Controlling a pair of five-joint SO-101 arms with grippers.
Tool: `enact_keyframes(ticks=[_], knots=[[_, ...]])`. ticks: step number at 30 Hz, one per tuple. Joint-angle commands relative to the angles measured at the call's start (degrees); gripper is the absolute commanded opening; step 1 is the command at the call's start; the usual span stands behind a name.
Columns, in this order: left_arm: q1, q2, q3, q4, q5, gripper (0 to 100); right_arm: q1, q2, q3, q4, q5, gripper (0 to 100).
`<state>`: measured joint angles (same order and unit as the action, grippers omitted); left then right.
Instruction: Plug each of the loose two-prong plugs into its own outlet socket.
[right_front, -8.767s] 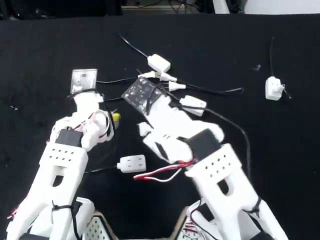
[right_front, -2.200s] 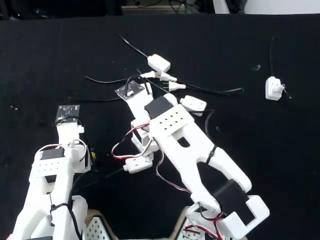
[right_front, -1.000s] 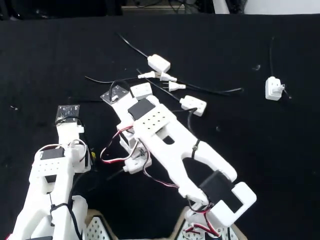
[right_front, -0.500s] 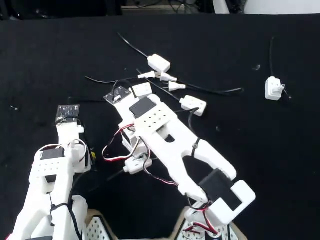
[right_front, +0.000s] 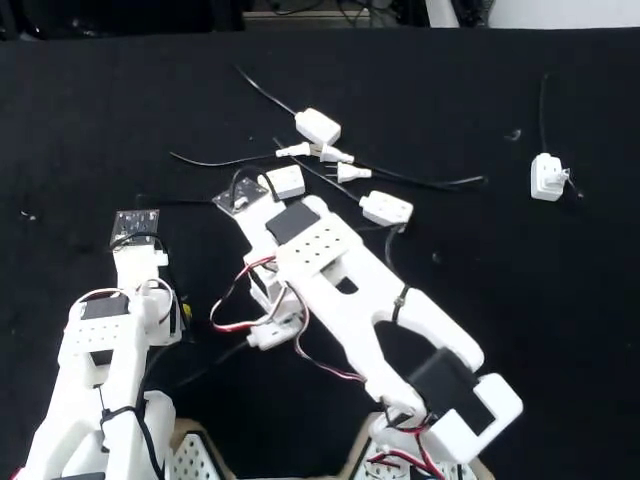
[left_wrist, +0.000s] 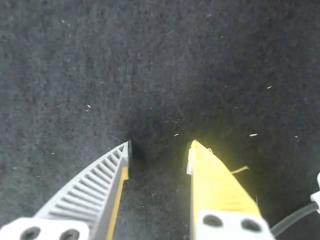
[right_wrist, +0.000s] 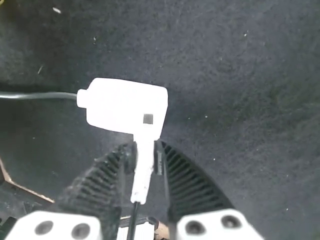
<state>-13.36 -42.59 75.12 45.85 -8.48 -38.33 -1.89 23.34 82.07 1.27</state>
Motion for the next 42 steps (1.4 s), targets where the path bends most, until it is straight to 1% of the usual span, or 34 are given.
enact_keyframes(ticks=[1, 13, 22, 29, 39, 42], knots=[[-0.40, -0.53, -1.19, -0.70, 0.44, 20, 0.62, -1.71, 0.22, -0.70, -0.18, 1.1], [-0.40, -0.53, -1.19, -0.70, 0.44, 20, 0.44, 4.00, 0.13, -4.04, -0.18, 1.1], [-0.40, -0.53, -1.27, -0.70, 0.44, 20, 0.35, 4.35, 0.22, -6.15, 1.05, 1.1], [-0.40, -0.53, -1.27, -0.70, 0.44, 20, -0.35, 4.44, 2.33, -10.55, 1.05, 1.1], [-0.40, -0.53, -1.27, -0.70, 0.44, 20, -1.32, 4.53, 2.86, -11.34, 1.23, 1.1], [-0.40, -0.53, -1.27, -0.70, 0.44, 20, -0.88, 4.18, 2.51, -10.11, 3.16, 1.1]])
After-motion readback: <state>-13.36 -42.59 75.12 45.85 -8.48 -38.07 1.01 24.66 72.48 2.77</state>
